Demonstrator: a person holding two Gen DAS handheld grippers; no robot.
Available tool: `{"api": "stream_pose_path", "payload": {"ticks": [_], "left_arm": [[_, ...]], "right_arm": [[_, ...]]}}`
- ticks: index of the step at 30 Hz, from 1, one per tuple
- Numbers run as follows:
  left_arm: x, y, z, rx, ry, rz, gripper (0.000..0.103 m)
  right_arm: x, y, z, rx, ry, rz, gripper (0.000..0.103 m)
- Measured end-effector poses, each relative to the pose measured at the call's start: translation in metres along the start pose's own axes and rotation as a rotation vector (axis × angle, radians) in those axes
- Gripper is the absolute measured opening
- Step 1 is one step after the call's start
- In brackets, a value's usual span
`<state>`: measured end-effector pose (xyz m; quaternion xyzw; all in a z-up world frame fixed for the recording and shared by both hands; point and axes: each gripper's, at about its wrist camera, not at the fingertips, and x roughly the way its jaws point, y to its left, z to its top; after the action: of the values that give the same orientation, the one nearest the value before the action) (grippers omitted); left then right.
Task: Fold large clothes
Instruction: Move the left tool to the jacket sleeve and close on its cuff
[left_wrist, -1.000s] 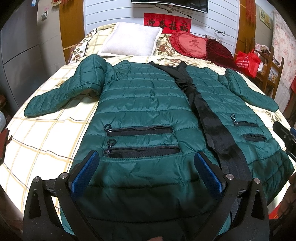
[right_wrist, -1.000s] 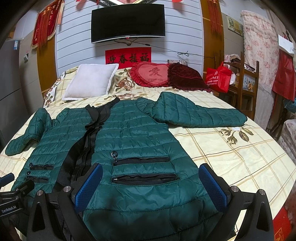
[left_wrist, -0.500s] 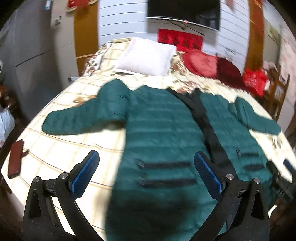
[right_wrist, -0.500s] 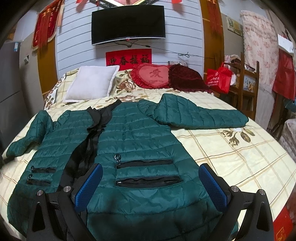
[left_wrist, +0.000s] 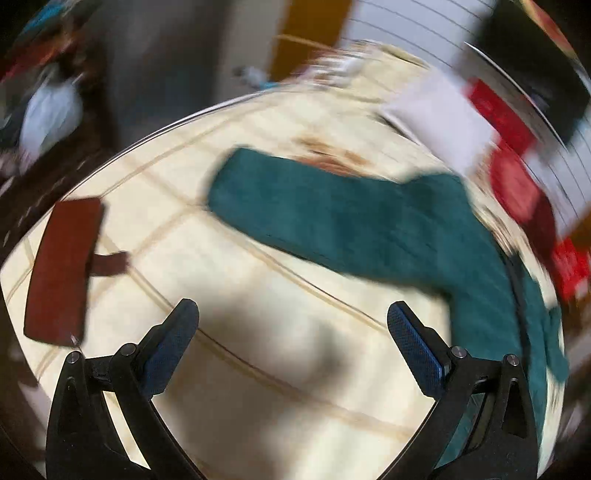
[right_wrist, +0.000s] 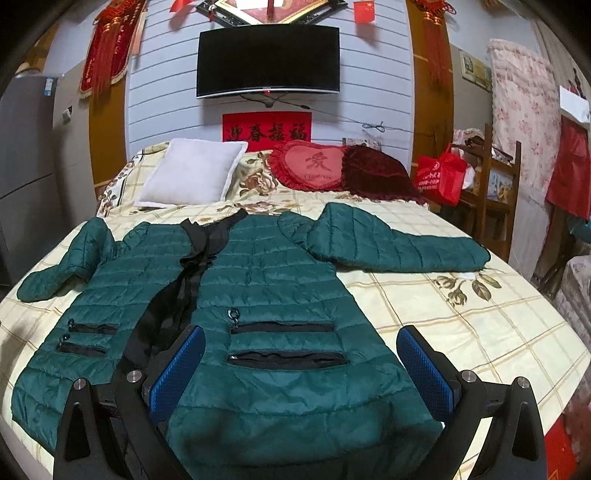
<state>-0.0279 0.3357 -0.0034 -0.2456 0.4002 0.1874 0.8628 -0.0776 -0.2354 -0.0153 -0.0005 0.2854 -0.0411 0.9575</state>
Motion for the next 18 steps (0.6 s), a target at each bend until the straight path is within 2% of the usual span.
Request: {"api": "stream_pose_path", "payload": {"ticks": [3, 5, 7, 8, 10, 14, 18], "left_arm": [[0.035, 0.036, 0.018, -0.078, 0.022, 0.062, 0.099], [0.056, 0.045, 0.025, -0.092, 0.032, 0.072, 0.098], [0.076, 0.044, 0.031, -0.085, 0.036, 0.064, 0.098], [0.081, 0.040, 0.036, -0.052, 0.005, 0.082, 0.098], [0.092, 0.029, 0.044, -0.017, 0.001, 0.069, 0.098], [0.106, 0.015, 0.065, -0.040, -0.026, -0.073, 0.093], [0.091, 0.010, 0.075, -0.057, -0.144, -0.162, 0.090]], "right_arm": [[-0.002, -0.009, -0.002, -0.003, -0.008, -0.012, 0.103], [-0.002, -0.017, -0.003, 0.006, -0.011, -0.020, 0.103], [-0.001, -0.023, -0.004, 0.019, -0.006, -0.031, 0.103], [0.001, -0.025, -0.004, 0.025, -0.001, -0.035, 0.103], [0.005, -0.028, -0.005, 0.037, 0.016, -0.033, 0.103], [0.014, -0.023, -0.004, 0.015, 0.035, -0.043, 0.103], [0.021, -0.010, -0.002, -0.015, 0.050, -0.040, 0.103]]}}
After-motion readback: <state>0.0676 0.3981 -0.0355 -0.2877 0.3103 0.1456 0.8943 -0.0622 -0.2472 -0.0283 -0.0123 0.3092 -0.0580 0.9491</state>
